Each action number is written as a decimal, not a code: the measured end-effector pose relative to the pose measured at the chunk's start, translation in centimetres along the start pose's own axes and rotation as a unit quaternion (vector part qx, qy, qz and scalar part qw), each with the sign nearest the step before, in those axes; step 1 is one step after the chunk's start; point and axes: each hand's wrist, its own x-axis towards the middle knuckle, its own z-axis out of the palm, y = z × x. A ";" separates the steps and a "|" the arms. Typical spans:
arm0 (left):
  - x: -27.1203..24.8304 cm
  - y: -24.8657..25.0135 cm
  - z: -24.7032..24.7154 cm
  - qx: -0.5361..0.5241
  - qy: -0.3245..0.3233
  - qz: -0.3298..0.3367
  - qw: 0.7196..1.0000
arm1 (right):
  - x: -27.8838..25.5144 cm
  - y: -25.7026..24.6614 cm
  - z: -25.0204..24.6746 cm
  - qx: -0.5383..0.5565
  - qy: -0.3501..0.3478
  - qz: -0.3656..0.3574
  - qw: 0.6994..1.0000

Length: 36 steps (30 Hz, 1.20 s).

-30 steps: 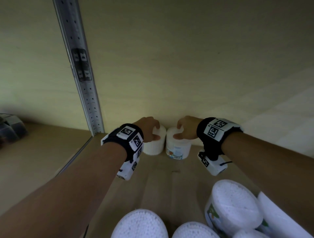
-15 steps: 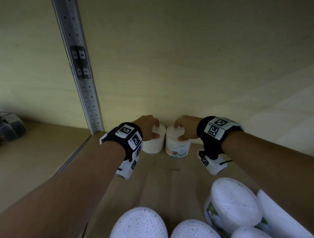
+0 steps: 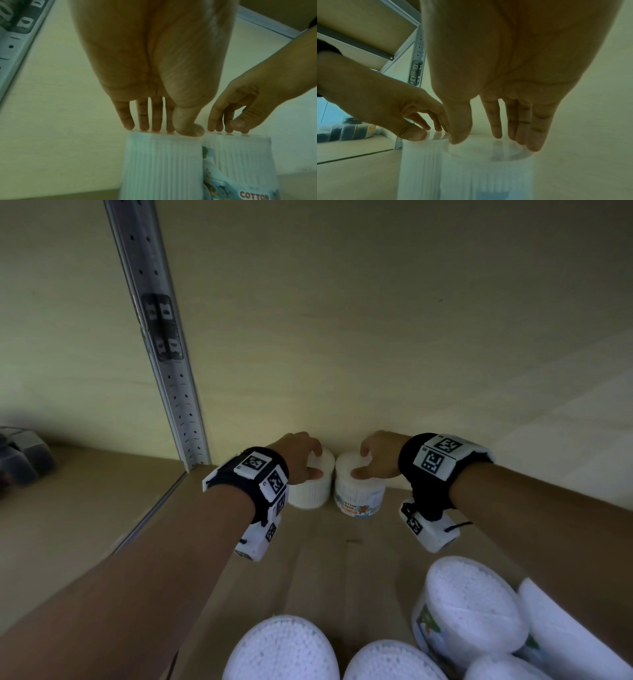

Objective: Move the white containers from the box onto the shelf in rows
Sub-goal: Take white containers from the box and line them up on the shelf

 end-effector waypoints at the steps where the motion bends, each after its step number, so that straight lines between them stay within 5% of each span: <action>1: 0.0 0.0 0.0 0.002 0.000 0.001 1.000 | 0.1 0.0 0.1 -0.003 -0.005 0.002 1.000; 36: 0.3 -0.2 0.1 0.000 0.000 -0.004 1.000 | -0.3 0.0 0.0 -0.061 0.012 -0.056 0.996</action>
